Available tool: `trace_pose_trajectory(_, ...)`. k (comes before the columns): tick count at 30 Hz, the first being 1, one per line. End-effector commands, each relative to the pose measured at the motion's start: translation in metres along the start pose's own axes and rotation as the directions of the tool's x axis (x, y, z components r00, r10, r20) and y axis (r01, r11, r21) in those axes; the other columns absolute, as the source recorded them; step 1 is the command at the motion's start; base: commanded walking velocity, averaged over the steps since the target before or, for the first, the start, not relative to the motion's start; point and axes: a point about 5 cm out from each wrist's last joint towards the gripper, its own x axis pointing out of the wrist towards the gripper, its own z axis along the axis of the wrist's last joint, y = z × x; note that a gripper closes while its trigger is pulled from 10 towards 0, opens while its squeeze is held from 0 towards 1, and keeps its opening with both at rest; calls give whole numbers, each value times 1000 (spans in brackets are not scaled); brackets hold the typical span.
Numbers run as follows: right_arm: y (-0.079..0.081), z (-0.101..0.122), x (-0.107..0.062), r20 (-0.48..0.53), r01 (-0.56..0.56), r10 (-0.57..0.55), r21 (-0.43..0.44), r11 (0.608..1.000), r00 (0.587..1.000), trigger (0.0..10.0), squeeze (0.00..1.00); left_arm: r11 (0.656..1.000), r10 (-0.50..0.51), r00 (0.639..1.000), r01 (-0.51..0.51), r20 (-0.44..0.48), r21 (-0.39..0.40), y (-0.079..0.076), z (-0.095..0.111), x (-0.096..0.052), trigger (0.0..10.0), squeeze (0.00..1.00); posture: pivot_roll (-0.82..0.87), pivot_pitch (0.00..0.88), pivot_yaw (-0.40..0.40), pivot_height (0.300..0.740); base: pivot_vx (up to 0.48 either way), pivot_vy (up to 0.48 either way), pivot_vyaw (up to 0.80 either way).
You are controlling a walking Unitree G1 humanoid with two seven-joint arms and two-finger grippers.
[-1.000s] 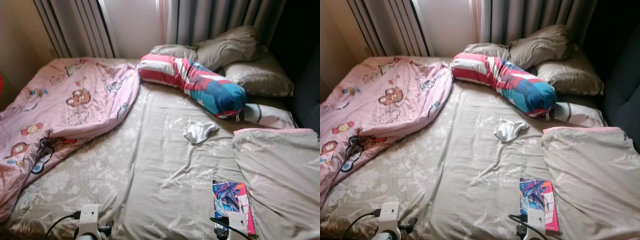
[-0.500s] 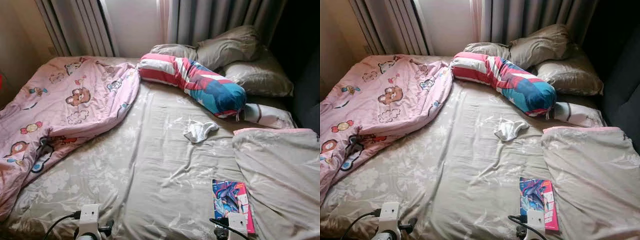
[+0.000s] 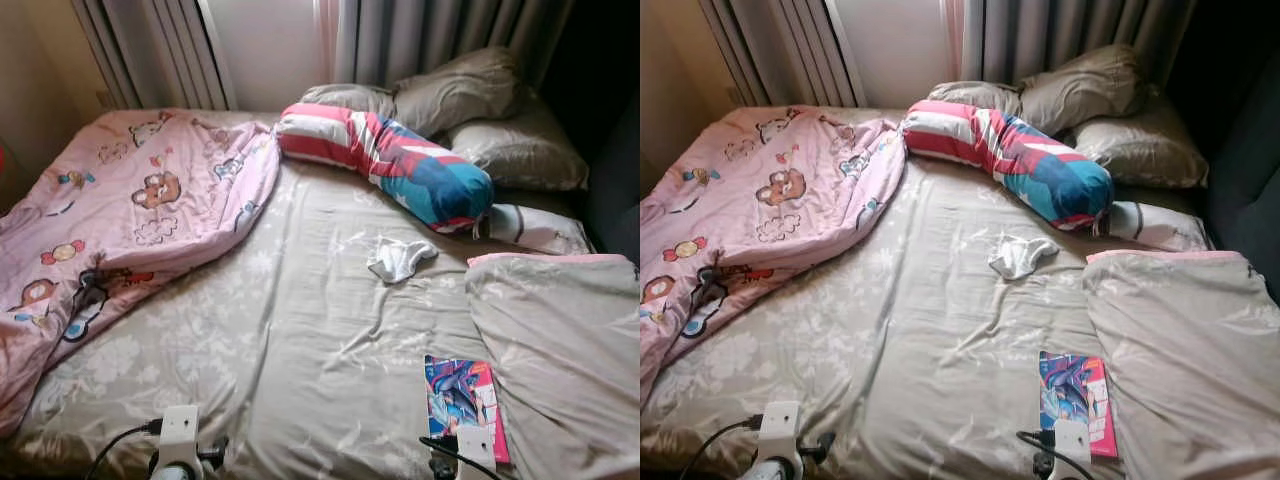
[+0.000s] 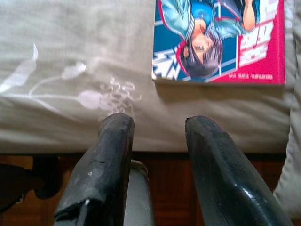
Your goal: Clean up the room
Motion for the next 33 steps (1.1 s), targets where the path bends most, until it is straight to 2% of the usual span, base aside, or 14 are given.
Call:
trace_pose_trajectory(1, 0, -6, -1, -22, 3, -3, 3, 1000, 1000, 10000, 0, 1000, -3, 1000, 3, -20, 2, 1, -6, -2, 10000, 0, 111, 76, -16, 740, -274, 0, 0)
trace_pose_trajectory(12, 0, -6, -1, -24, 5, -5, 2, 1000, 1000, 10000, 0, 1000, -2, 1000, 2, -17, 3, 1, -5, -1, 10000, 0, 112, 76, -16, 740, -267, 0, 0)
trace_pose_trajectory(24, 0, -7, -1, -27, 5, -5, 0, 1000, 1000, 10000, 0, 1000, -2, 1000, 2, -8, 10, 0, -2, 0, 10000, 0, 113, 77, -17, 740, 0, 0, 0)
trace_pose_trajectory(33, 0, -6, -1, -23, 3, -3, 12, 1000, 1000, 10000, 0, 1000, 0, 1000, 0, -13, -15, 0, -2, 0, 10000, 0, 113, 77, -15, 740, 0, 37, 0)
